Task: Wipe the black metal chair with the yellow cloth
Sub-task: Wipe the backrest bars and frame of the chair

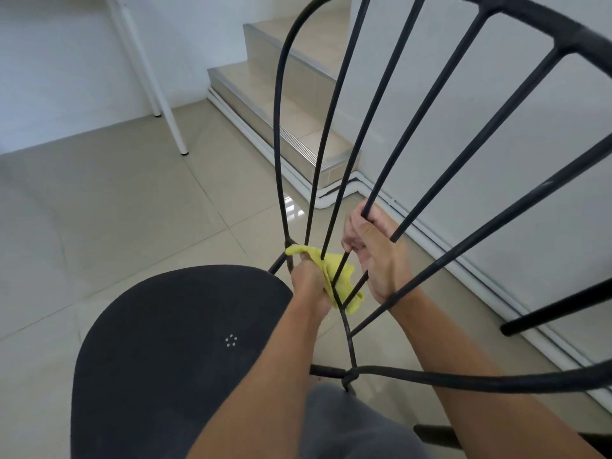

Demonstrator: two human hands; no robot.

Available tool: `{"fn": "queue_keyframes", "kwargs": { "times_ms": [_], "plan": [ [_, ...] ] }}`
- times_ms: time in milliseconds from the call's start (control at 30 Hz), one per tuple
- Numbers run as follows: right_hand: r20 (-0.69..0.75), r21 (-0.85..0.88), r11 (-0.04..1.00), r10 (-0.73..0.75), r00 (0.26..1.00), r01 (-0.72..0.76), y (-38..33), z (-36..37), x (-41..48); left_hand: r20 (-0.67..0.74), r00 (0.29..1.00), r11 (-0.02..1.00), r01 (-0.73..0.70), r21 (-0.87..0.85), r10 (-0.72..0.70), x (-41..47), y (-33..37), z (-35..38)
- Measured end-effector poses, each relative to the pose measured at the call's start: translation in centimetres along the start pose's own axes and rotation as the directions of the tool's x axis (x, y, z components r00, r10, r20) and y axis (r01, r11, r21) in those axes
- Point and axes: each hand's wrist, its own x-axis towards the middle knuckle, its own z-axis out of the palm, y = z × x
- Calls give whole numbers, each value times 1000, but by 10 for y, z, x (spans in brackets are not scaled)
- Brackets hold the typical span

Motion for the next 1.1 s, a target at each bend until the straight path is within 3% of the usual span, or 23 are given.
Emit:
{"fn": "queue_keyframes", "kwargs": {
  "times_ms": [133, 233, 367, 500, 567, 767, 1100],
  "plan": [
    [7, -1, 1000, -12, 1000, 12, 0, 1, 0, 27, 995, 980, 85, 179, -91, -47, -44, -17],
    [19, 4, 1000, -22, 1000, 22, 0, 0, 0, 70, 989, 975, 112, 193, -128, -61, -51, -25],
    [11, 28, 1000, -12, 1000, 12, 0, 1, -1, 22, 997, 995, 76, 59, -78, -31, -31, -14],
    [15, 28, 1000, -7, 1000, 7, 0, 1, -1, -52, 997, 990, -59, -127, 53, 13, 17, -2],
    [19, 27, 1000, -1, 1000, 0, 0, 1, 0, -118, 989, 985, -106, -140, 90, 33, 33, -2],
    [17, 6, 999, -32, 999, 32, 3, 0, 1, 64, 995, 996, -81, -33, 83, 31, 4, -8],
    [20, 33, 999, -32, 999, 31, 3, 0, 1, 151, 987, 964, 14, 265, -56, -50, -63, -31]
  ]
}}
